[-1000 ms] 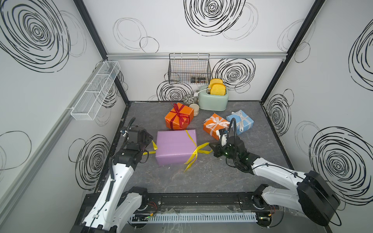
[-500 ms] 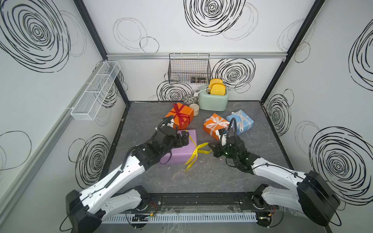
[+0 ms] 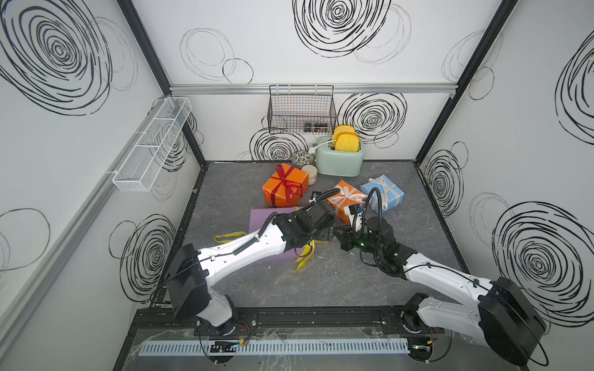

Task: Untie the ribbon bows on the gift boxes
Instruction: Untie the ribbon from the gift box.

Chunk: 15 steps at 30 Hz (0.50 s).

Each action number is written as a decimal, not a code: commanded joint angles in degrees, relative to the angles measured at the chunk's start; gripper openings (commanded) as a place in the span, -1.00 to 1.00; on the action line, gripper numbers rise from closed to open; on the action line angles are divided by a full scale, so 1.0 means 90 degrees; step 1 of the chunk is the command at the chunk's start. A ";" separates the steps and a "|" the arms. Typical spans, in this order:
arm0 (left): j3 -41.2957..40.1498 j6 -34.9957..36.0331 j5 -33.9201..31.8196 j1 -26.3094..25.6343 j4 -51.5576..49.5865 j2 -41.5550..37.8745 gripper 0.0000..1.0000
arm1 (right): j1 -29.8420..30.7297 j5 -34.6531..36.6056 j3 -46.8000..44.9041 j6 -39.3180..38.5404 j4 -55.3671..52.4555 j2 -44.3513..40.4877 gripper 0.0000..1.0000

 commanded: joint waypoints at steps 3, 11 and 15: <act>-0.0329 -0.0281 -0.0029 0.0421 0.0268 -0.0263 0.59 | -0.0034 0.0068 -0.0208 0.0101 0.0298 -0.0326 -1.00; -0.0607 -0.0139 0.0237 0.0452 0.0467 -0.0074 0.45 | -0.0027 -0.0002 -0.0268 0.0092 0.0350 -0.0521 -1.00; -0.0698 -0.0004 0.0087 0.0443 0.0444 -0.0020 0.37 | -0.0027 -0.0030 -0.0317 0.0095 0.0412 -0.0593 -1.00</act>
